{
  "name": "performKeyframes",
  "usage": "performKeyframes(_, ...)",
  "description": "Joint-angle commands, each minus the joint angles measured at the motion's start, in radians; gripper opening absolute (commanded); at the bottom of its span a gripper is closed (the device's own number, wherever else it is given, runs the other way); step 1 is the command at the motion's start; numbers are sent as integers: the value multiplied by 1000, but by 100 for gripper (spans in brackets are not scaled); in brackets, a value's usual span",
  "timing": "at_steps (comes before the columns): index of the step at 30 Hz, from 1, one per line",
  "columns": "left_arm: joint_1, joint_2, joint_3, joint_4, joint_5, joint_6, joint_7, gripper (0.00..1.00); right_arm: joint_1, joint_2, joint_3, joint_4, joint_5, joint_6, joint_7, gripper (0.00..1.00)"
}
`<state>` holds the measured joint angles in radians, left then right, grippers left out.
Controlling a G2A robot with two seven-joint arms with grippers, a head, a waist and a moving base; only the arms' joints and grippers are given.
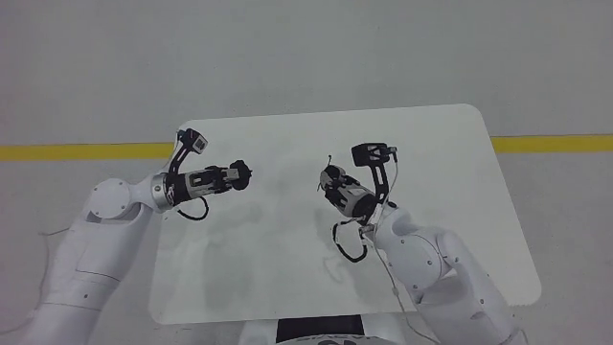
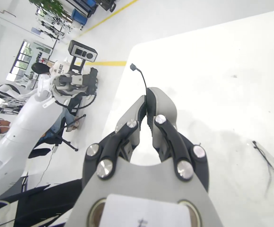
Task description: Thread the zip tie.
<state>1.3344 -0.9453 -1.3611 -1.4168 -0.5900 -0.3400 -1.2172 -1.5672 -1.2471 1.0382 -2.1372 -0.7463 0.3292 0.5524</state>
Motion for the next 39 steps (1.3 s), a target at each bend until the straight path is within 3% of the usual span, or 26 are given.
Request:
performKeyframes(1, -8, -13, 4, 21, -39, 0, -5, 0, 31, -11, -43, 19, 6, 11, -50, 0)
performKeyframes(3, -18, -23, 10, 45, -59, 0, -22, 0, 36, -13, -48, 22, 7, 11, -55, 0)
performKeyframes(10, -18, -23, 10, 45, -59, 0, -22, 0, 36, -13, -47, 21, 5, 9, -63, 0)
performKeyframes(12, -14, -23, 14, 49, -56, 7, -13, 0, 30, -19, -52, 17, 17, 11, -139, 0)
performKeyframes(14, -19, -21, 18, 85, -44, 8, -33, 0, 41, -28, -79, 24, 6, 11, -210, 0)
performKeyframes(16, -27, -25, 26, 117, -100, 5, -51, 0, 52, -40, -106, 41, 8, 11, -275, 0)
performKeyframes(22, -91, -50, 79, 213, -190, 0, -141, 0, 95, -91, -200, 139, -19, 11, -412, 0)
performKeyframes(29, -193, -95, 154, 325, -219, 0, -173, 0, 106, -159, -211, 230, -35, 11, -489, 0)
performKeyframes(31, -222, -106, 179, 347, -220, 0, -173, 0, 108, -161, -211, 233, -34, 11, -489, 0)
performKeyframes(39, -222, -106, 179, 347, -220, 0, -173, 0, 108, -161, -211, 233, -34, 11, -489, 0)
